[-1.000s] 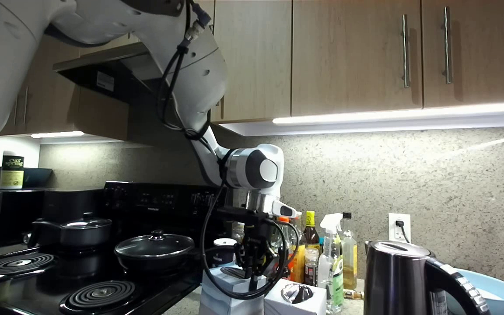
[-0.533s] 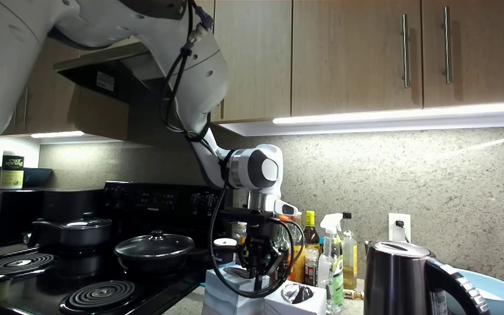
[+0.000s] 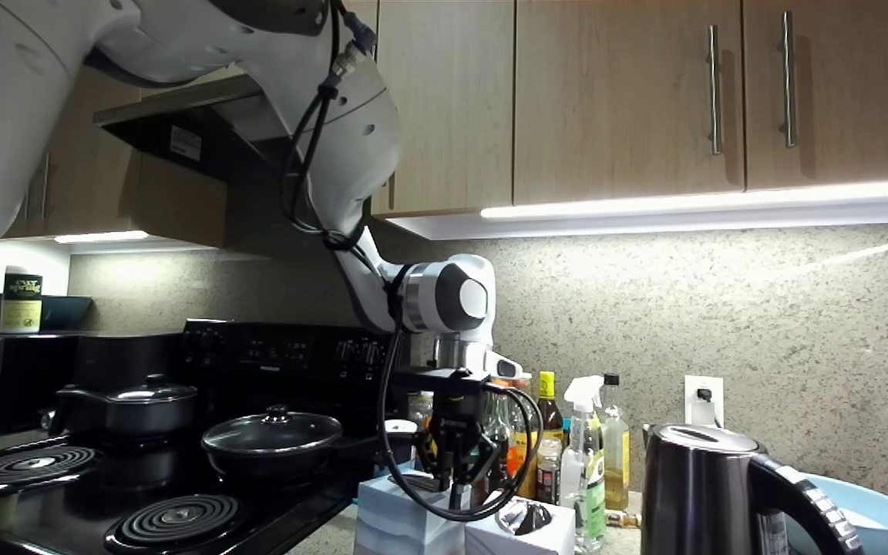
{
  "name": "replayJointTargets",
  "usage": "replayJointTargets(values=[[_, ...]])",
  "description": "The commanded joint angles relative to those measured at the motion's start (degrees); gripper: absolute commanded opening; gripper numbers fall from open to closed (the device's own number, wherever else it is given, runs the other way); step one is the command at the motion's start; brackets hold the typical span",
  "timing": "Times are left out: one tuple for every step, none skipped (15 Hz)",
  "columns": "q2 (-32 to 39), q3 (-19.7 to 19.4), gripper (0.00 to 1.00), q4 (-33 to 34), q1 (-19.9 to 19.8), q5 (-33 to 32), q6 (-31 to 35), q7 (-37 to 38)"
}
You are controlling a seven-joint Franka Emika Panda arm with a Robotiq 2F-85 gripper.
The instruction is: Pick up the top box and put it on the countertop.
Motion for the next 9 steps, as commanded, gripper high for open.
replayJointTargets(values=[[-0.1,0.7,0.35,-0.7,-0.4,-1.8,1.0,-2.3],[-0.1,0.8,0.4,-0.7,-0.4,-2.0,0.9,-2.5],[-0.1,0.8,0.44,-0.7,-0.5,-2.0,0.8,-2.7],[-0.2,0.8,0.52,-0.8,-0.5,-2.1,1.0,-2.6],[-0.2,0.8,0.57,-0.9,-0.5,-2.2,1.0,-2.6],[-0.4,0.8,0.65,-1.0,-0.5,-2.4,1.2,-2.3],[-0.4,0.8,0.7,-1.1,-0.5,-2.4,1.4,-2.2],[-0.5,0.7,0.76,-1.1,-0.5,-2.5,1.4,-2.0],[-0.6,0.7,0.83,-1.2,-0.5,-2.6,1.5,-1.8]])
